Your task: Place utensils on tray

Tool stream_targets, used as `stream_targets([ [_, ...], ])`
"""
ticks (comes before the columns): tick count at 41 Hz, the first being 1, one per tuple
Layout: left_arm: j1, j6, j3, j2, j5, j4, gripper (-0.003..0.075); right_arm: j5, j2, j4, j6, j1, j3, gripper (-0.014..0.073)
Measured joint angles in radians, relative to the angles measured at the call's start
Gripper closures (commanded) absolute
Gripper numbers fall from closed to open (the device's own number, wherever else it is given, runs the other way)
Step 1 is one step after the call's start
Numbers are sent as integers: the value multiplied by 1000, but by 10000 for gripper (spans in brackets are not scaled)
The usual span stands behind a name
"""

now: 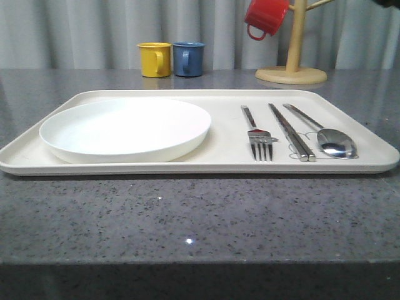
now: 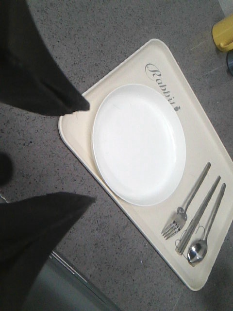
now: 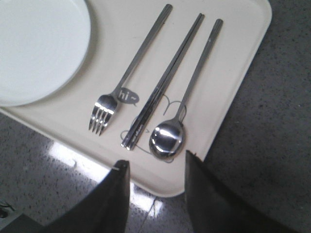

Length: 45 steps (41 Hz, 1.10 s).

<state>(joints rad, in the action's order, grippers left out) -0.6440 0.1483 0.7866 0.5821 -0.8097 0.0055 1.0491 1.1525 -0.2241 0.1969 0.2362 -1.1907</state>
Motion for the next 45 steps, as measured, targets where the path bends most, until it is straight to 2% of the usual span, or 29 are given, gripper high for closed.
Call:
stream_targets([
  [19, 0, 0, 0, 0, 0, 0, 363, -11, -527, 5, 32, 0, 274, 284],
  [28, 0, 0, 0, 0, 0, 0, 363, 44, -705, 5, 34, 35, 340, 284],
  [45, 0, 0, 0, 0, 0, 0, 377, 85, -753, 12, -51, 41, 351, 290],
])
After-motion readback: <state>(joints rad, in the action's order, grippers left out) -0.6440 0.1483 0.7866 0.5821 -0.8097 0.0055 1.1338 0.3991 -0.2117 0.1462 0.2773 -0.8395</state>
